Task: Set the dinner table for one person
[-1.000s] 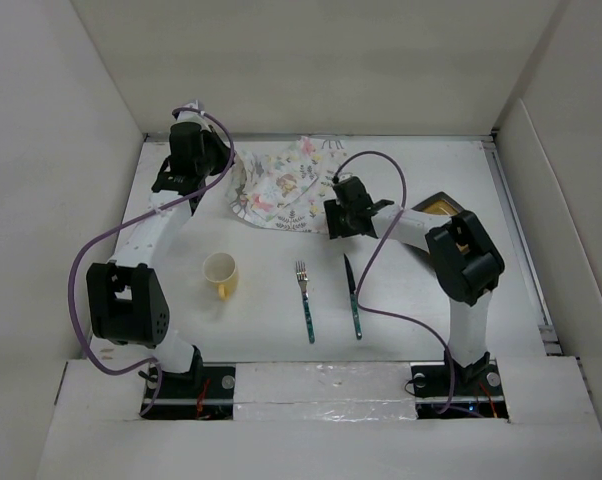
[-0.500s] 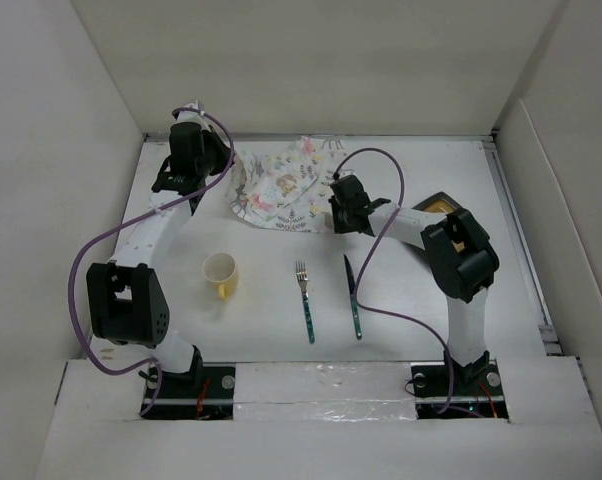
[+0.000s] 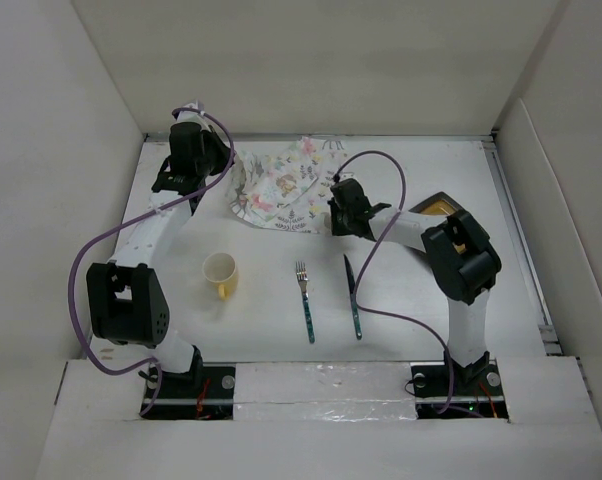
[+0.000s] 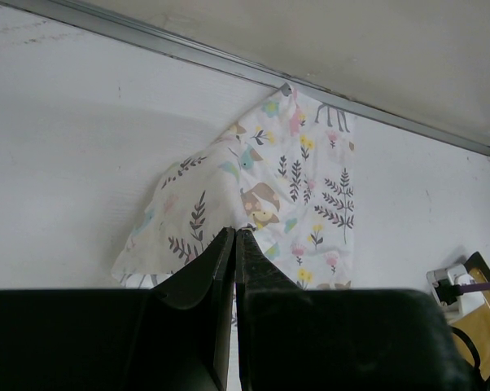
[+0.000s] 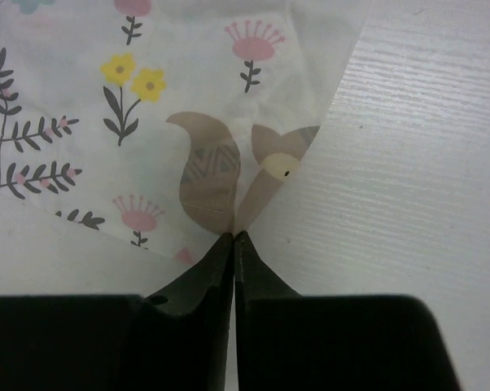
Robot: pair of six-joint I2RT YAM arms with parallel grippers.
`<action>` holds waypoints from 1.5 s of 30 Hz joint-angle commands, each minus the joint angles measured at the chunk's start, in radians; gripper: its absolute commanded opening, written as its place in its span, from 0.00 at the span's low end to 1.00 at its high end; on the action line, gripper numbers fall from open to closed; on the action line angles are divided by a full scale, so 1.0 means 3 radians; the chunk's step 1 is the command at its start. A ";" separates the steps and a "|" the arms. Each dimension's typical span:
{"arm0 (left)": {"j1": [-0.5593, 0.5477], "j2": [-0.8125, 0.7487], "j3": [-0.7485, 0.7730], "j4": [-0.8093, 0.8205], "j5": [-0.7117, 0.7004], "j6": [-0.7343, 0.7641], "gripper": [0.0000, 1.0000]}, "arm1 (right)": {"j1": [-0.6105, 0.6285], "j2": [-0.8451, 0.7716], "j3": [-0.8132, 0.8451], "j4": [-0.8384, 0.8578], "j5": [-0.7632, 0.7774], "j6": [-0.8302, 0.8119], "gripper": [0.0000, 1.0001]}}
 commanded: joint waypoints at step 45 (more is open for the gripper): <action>0.1332 0.0068 0.0652 0.1186 0.1633 -0.2135 0.00 | -0.1092 -0.0489 0.3443 -0.1225 -0.0657 -0.0345 0.00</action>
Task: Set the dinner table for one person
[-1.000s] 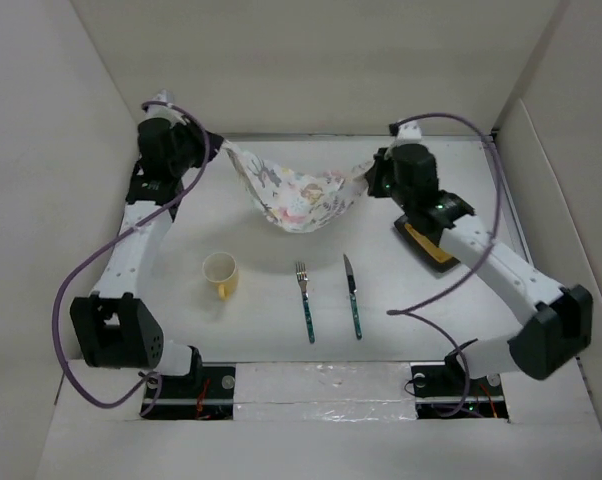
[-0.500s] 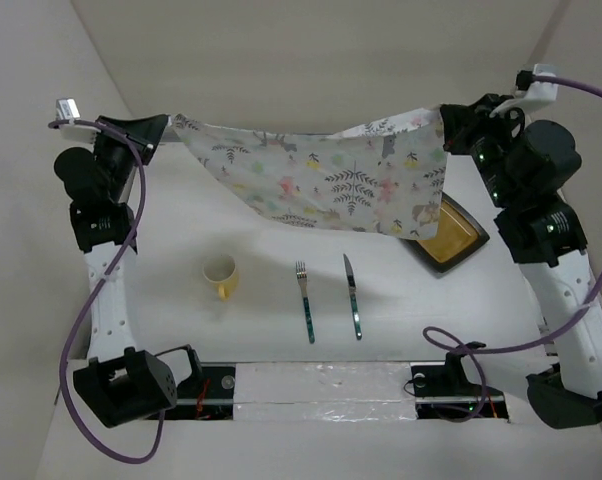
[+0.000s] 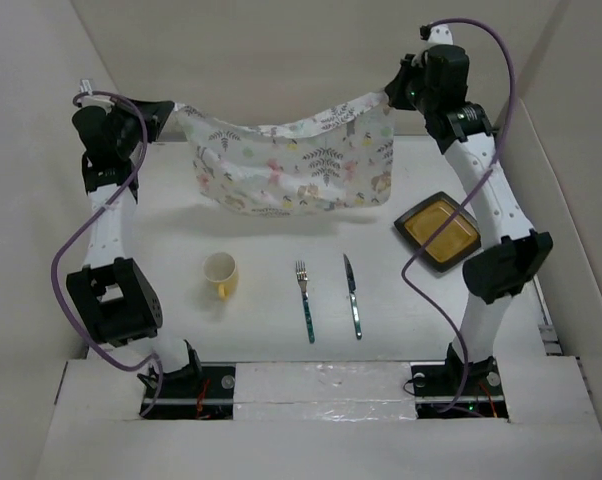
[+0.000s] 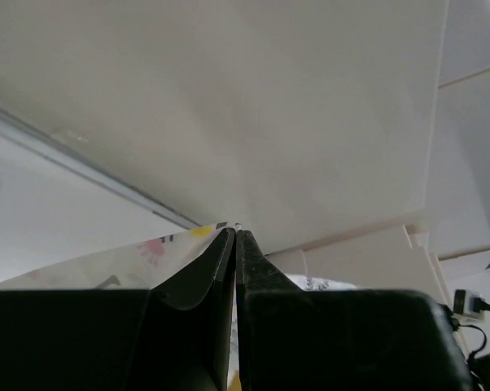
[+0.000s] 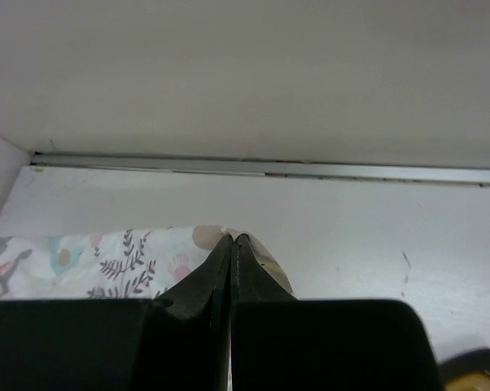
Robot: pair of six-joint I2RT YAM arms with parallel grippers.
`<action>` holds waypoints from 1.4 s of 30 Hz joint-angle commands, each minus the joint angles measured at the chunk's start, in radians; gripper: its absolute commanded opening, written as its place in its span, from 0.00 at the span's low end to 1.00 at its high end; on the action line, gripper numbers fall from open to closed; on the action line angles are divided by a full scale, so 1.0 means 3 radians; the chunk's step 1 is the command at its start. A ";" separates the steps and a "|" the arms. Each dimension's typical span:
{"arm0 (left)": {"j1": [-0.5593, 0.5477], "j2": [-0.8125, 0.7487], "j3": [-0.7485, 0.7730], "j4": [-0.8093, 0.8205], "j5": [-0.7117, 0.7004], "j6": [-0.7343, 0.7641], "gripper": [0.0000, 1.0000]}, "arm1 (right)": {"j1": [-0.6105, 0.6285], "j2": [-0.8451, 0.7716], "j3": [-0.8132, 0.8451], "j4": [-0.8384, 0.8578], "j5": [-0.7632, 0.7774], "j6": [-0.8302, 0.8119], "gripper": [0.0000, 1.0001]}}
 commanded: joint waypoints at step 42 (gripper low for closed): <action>0.0105 -0.0840 -0.2790 -0.0060 -0.0324 0.0889 0.00 | -0.0372 -0.1376 -0.4872 0.2176 -0.0562 0.0571 0.00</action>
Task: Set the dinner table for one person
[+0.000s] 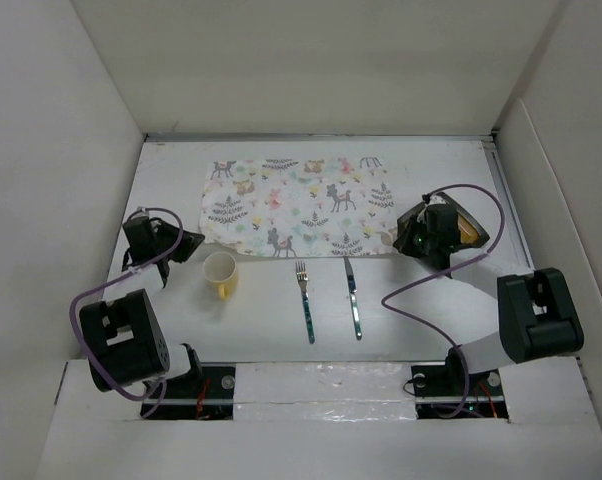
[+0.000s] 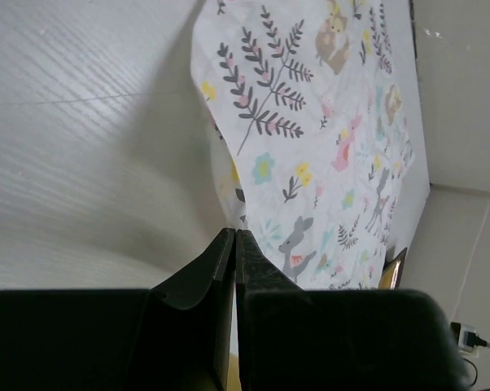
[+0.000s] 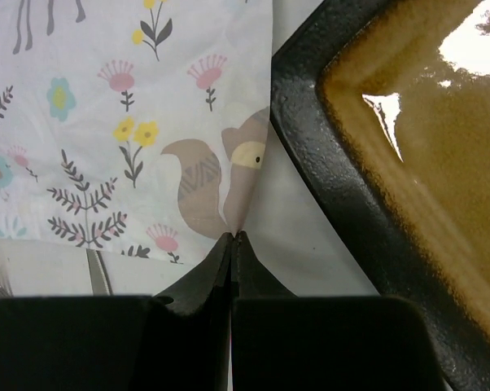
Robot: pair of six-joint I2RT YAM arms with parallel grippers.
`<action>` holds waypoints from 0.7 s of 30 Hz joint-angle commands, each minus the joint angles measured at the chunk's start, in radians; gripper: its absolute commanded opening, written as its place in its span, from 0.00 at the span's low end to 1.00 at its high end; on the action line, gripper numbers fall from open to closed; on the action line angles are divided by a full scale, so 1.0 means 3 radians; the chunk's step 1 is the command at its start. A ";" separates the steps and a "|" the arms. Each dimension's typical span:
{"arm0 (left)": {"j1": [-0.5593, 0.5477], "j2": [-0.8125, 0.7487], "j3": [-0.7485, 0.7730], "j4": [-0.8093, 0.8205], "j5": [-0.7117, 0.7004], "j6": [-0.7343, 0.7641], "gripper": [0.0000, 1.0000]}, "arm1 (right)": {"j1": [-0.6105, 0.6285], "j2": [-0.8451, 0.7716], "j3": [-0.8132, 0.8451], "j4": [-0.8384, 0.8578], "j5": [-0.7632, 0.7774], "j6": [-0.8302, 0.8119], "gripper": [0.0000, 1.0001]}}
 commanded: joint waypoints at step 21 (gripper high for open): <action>0.0007 -0.0532 -0.0273 -0.0259 -0.0275 0.0102 0.29 | -0.0025 -0.0073 0.0072 0.0120 0.0082 0.0047 0.20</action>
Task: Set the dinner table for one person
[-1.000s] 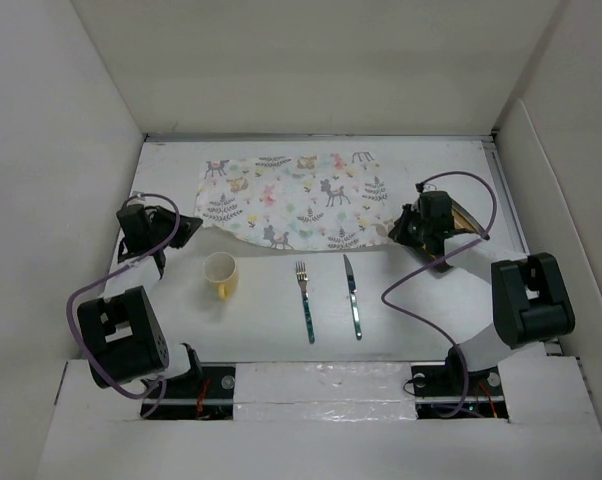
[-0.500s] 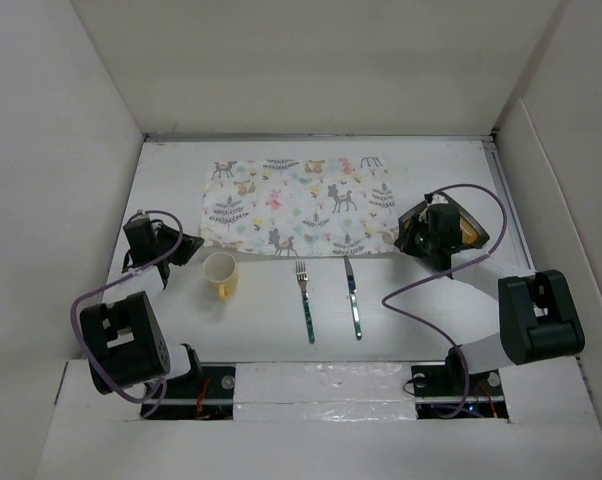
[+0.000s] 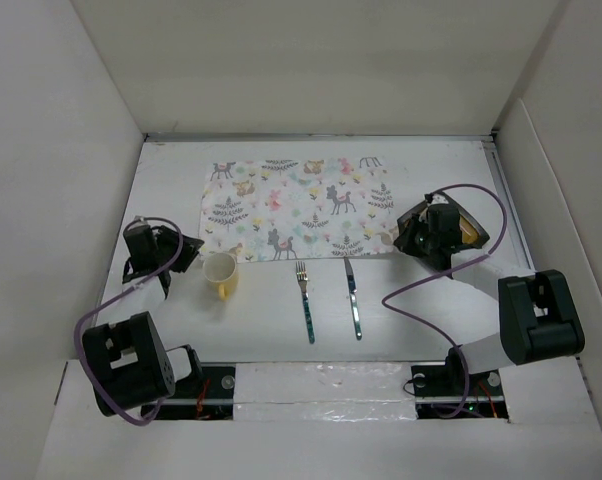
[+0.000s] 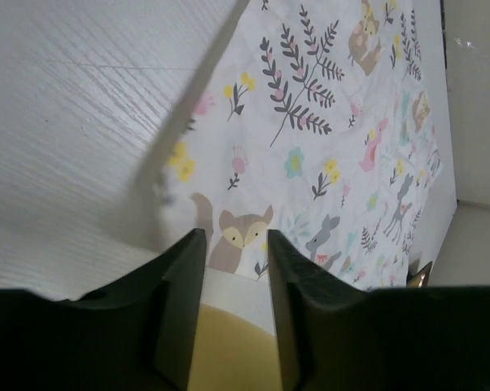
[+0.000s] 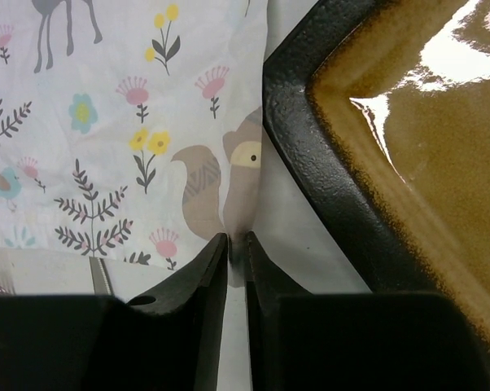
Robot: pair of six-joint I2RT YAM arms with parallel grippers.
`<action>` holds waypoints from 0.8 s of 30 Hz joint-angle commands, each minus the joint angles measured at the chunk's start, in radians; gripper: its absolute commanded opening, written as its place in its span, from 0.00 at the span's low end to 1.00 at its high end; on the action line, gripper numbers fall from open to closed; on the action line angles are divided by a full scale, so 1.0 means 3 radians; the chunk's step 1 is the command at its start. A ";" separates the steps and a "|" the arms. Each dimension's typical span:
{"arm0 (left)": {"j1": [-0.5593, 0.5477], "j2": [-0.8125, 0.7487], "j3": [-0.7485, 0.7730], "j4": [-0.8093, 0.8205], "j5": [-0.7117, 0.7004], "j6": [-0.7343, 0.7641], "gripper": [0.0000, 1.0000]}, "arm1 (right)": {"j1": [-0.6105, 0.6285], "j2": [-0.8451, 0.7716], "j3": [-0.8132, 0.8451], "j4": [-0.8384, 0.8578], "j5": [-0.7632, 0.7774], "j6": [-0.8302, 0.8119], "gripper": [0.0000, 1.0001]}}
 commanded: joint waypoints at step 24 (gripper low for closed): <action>-0.0586 -0.1586 0.0891 -0.0123 0.0825 0.0562 0.00 | -0.0761 -0.1696 -0.0382 -0.0227 0.1237 0.0662 0.74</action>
